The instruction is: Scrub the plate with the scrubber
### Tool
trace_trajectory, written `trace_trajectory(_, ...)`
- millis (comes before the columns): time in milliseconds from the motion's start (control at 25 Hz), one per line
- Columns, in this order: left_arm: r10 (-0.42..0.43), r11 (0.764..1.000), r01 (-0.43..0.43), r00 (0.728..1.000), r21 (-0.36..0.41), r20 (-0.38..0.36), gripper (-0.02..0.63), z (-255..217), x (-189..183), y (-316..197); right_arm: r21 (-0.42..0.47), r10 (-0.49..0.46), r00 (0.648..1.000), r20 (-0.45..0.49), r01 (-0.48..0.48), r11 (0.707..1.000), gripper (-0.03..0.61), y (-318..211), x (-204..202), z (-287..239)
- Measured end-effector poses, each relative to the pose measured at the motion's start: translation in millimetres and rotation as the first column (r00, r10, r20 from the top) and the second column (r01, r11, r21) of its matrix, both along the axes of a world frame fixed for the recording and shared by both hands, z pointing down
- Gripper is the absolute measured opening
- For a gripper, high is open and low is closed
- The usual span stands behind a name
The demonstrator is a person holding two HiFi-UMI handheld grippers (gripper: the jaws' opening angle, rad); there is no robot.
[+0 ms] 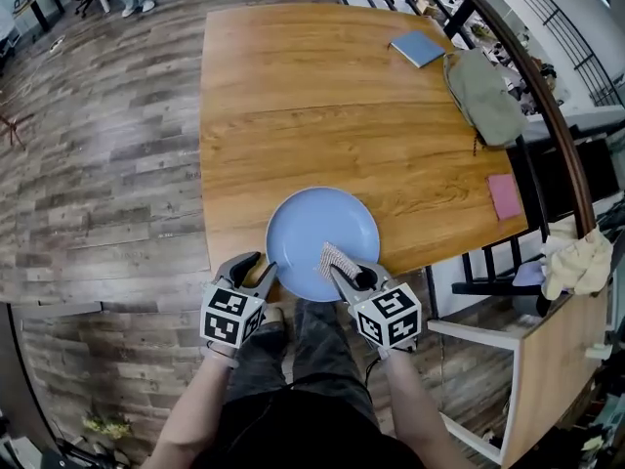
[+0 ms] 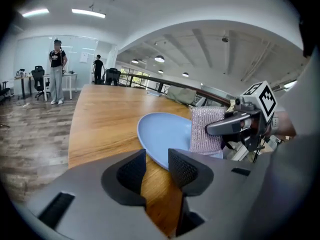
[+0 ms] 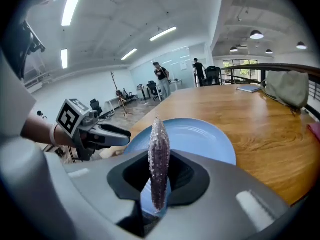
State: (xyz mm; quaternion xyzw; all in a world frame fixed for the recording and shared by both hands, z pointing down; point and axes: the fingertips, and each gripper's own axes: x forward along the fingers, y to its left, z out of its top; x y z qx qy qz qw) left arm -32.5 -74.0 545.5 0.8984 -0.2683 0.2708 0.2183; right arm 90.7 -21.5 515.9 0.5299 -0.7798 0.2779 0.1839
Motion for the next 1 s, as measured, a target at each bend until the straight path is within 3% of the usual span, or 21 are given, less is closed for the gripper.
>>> trace_trajectory(120,-0.031,0.999,0.033,0.998,-0.025,0.060,0.133,7,0,-2,-0.045,-0.123,0.987,-0.102,0.119,0.992,0.074,-12,-4,8)
trace_trajectory(280,-0.070,0.994,0.075,0.995,-0.073,0.078,0.100,13,5,1,-0.096,-0.302,0.922,-0.242,0.288,0.953,0.074,-26,-10,14)
trace_trajectory(400,-0.117,0.990,0.122,0.990,-0.076,0.076,0.086,13,5,-1,-0.132,-0.424,0.854,-0.302,0.403,0.906,0.074,-32,-20,22)
trace_trajectory(560,-0.163,0.983,0.169,0.983,-0.066,0.089,0.077,13,3,-2,-0.175,-0.562,0.735,-0.379,0.540,0.823,0.074,-34,-38,39)
trace_trajectory(720,-0.184,0.980,0.191,0.975,-0.048,0.124,0.074,14,7,-1,-0.196,-0.639,0.630,-0.442,0.627,0.754,0.074,-39,-48,53)
trace_trajectory(880,-0.210,0.976,0.216,0.968,-0.032,0.135,0.069,13,5,-2,-0.191,-0.682,0.561,-0.469,0.690,0.698,0.074,-51,-57,57)
trace_trajectory(1000,-0.222,0.974,0.227,0.964,-0.019,0.145,0.067,14,6,-3,-0.189,-0.694,0.522,-0.495,0.715,0.673,0.074,-65,-59,58)
